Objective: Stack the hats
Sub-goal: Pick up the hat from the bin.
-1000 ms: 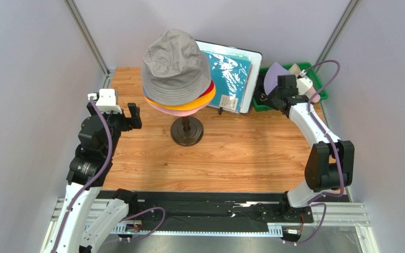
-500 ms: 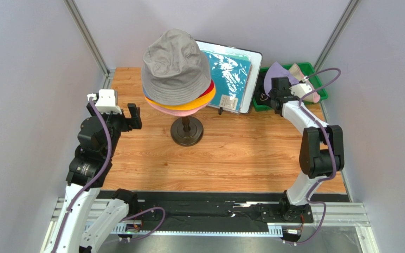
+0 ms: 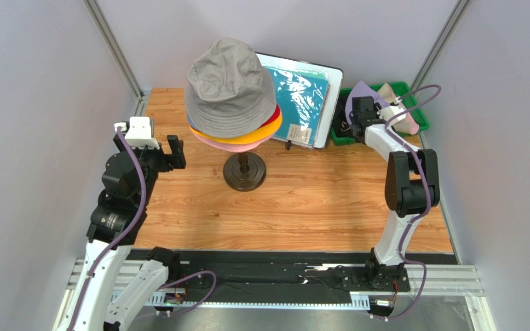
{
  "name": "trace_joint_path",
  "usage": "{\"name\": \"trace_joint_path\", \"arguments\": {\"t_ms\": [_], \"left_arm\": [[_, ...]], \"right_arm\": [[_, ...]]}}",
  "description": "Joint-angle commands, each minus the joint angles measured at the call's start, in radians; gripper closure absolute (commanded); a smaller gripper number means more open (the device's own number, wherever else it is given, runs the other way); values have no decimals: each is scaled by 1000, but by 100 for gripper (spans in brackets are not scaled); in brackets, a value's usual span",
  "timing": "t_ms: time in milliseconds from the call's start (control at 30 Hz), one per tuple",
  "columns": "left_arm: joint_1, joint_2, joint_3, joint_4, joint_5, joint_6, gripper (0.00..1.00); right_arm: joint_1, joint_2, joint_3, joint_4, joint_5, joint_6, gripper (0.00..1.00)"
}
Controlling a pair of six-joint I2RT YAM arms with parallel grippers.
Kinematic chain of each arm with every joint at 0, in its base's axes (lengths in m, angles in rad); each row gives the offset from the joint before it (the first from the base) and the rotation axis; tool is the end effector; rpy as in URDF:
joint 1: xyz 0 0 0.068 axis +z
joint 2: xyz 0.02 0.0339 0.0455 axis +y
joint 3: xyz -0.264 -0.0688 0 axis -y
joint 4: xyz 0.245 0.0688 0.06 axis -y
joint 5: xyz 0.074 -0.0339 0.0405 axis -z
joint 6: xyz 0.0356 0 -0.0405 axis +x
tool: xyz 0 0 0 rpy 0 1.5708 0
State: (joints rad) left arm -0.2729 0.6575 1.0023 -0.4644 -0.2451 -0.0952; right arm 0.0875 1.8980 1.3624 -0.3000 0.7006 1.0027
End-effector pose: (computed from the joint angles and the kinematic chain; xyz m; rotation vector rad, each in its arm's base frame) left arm 0.1266 -0.0265 0.4012 -0.0337 1.6869 -0.0692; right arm 0.4145 0.0133 0.2150 1.2285 1.8057 -0.2438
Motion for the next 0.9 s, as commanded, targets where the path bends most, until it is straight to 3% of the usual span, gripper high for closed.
{"name": "trace_joint_path", "arguments": {"t_ms": [0,233,400,500,700,867], "left_arm": [[-2,5,4,10,-8,-3,0],[-2,8,2,10,-10,0,1],[-2,5,2,12,3,-3,1],[-2,5,2,12,1,-3,0],[-2,7,1,12,7,-3,1],[-2,7,1,15,6,-5,1]], "right_arm": [[-11,27,53,61,102,42,37],[-26,-13,-8,44,203,97,44],[-51,-25,-13,73,183,79,48],[-51,-20,6,73,185,68,58],[-42,-78,-37,183,174,28,97],[-2,-191,-109,243,229,28,100]]}}
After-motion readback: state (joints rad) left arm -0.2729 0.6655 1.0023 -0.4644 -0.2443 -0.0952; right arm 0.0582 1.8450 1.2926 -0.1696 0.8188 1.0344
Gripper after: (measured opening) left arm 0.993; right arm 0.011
